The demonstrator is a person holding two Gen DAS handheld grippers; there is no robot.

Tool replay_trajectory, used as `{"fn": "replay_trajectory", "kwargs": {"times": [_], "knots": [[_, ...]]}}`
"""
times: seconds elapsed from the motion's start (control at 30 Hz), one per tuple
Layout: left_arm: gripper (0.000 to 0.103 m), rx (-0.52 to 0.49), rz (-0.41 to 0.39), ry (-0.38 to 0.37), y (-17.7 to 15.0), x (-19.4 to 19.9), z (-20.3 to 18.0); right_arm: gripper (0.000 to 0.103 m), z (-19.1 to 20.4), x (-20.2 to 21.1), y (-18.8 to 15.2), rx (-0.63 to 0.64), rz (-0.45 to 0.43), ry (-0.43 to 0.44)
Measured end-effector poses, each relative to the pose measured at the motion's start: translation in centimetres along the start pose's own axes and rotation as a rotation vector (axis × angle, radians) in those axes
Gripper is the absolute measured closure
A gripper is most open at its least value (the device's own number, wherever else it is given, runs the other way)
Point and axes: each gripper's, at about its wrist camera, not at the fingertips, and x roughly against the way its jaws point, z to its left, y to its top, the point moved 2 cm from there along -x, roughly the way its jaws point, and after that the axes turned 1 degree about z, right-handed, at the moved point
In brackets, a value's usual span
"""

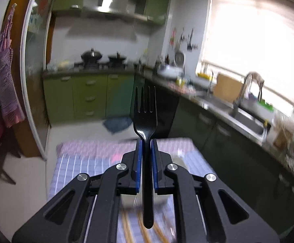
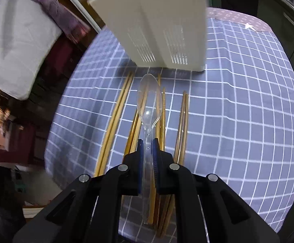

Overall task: Organize utensils
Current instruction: 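Lift the black fork with the left tool while the right tool grasps the clear spoon, then lower the fork into the white holder and open the left tool while the right tool lifts the spoon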

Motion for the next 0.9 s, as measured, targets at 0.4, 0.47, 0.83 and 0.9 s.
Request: {"fn": "replay_trajectory", "kwargs": {"times": [0.4,0.47,0.83,0.9], "knots": [[0.094,-0.048,-0.092,0.076,-0.9,-9.3,-1.0,0.093,-1.5,7.2,-3.9,-0.019,-0.14,0.122],[0.094,-0.039,-0.08,0.083,-1.6,-9.7,-0.7,0.093,-1.4,8.4,-3.7,-0.006,-0.167,0.12],[0.074,-0.037,-0.045,0.074,-3.5,-7.1,0.6,0.093,-0.7,16.0,2.1,0.02,-0.42,0.049],[0.074,-0.017,-0.056,0.07,-3.5,-5.4,1.3,0.093,-0.5,17.4,4.4,0.015,-0.491,0.024]]}}
